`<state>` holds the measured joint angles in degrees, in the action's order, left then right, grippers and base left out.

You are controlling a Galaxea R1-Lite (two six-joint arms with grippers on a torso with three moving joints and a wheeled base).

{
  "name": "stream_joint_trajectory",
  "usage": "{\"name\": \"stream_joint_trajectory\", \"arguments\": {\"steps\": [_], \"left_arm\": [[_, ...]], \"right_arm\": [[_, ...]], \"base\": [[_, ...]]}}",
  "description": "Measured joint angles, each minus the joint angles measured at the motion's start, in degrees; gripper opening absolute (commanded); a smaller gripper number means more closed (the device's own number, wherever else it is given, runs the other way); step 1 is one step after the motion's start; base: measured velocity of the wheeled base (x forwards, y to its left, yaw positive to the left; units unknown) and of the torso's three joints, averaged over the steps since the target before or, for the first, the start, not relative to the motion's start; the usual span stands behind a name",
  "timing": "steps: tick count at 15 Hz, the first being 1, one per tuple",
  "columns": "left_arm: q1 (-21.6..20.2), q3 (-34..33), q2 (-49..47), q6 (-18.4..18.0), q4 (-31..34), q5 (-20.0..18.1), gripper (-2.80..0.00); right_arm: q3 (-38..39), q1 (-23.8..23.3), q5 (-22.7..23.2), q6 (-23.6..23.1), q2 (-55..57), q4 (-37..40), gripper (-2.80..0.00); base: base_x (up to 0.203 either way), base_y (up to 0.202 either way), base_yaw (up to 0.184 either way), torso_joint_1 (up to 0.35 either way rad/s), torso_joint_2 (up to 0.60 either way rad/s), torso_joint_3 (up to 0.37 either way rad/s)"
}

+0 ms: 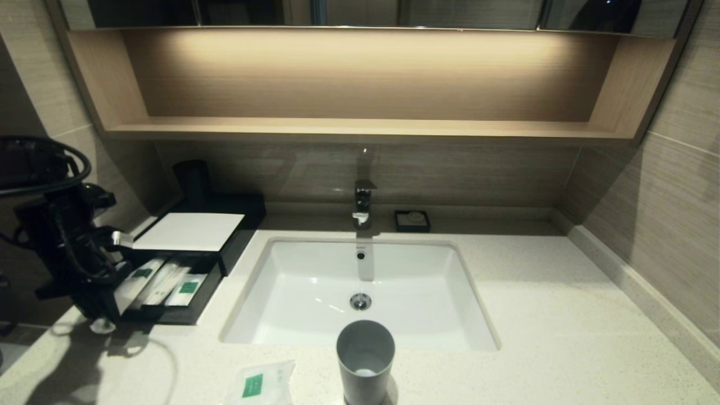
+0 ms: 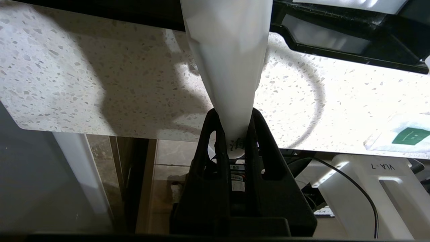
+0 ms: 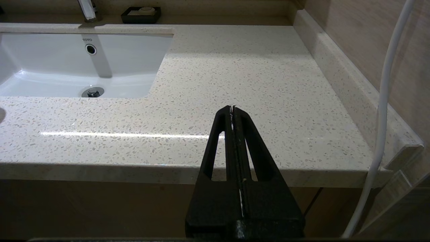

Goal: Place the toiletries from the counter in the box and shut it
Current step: Place the bathroom toiletry into the drawer

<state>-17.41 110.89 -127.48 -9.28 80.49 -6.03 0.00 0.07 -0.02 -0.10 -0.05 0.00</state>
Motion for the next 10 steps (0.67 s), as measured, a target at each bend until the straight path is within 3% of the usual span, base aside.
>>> {"name": "stream_joint_trajectory", "arguments": {"steps": [10], "left_arm": [[0.5, 0.1, 0.5, 1.2, -2.4, -1.1, -2.8]], "right_arm": [[0.0, 0.0, 0.0, 0.0, 0.0, 0.0, -2.8]], "base": [[0.0, 0.0, 0.0, 0.0, 0.0, 0.0]]}}
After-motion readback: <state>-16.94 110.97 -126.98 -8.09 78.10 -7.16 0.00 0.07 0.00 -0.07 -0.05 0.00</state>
